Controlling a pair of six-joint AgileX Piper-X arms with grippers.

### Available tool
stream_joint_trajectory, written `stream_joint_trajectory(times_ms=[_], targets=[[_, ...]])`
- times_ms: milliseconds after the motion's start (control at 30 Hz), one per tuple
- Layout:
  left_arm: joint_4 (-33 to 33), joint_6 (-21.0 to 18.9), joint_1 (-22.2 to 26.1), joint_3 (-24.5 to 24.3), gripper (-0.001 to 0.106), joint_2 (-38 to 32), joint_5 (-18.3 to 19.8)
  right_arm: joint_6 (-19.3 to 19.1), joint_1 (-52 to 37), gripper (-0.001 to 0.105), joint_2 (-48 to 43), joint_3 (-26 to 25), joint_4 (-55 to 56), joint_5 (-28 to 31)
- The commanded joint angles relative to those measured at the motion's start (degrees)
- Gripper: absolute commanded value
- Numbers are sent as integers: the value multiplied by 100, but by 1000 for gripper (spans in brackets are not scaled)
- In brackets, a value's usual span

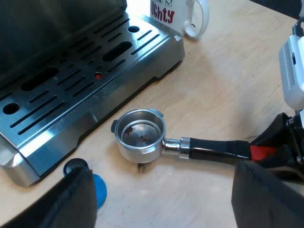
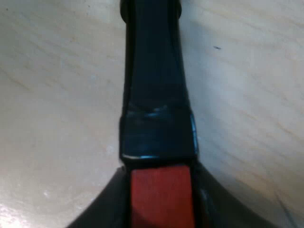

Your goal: Grind coffee beans and then tamp

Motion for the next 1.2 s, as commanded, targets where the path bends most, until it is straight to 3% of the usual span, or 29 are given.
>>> stream_joint_trajectory(times_ms=[33,433,733,1000,1200], targets=[[-14,-4,-36,-53,62,-26,27,-36,-38,46,6,-23,-1,-43],[-14,-4,-36,-53,62,-26,27,-7,-38,47,6,-123,885,-345],[-14,-4,-36,-53,62,-26,27,-7,-38,47,-249,-711,2336,-483],[-14,-4,-36,-53,62,-26,27,-7,-38,47,-430,-1196,2992,-560],[-14,-4,-36,-53,62,-26,27,-7,-38,47,-445,-1840,3806,-560]])
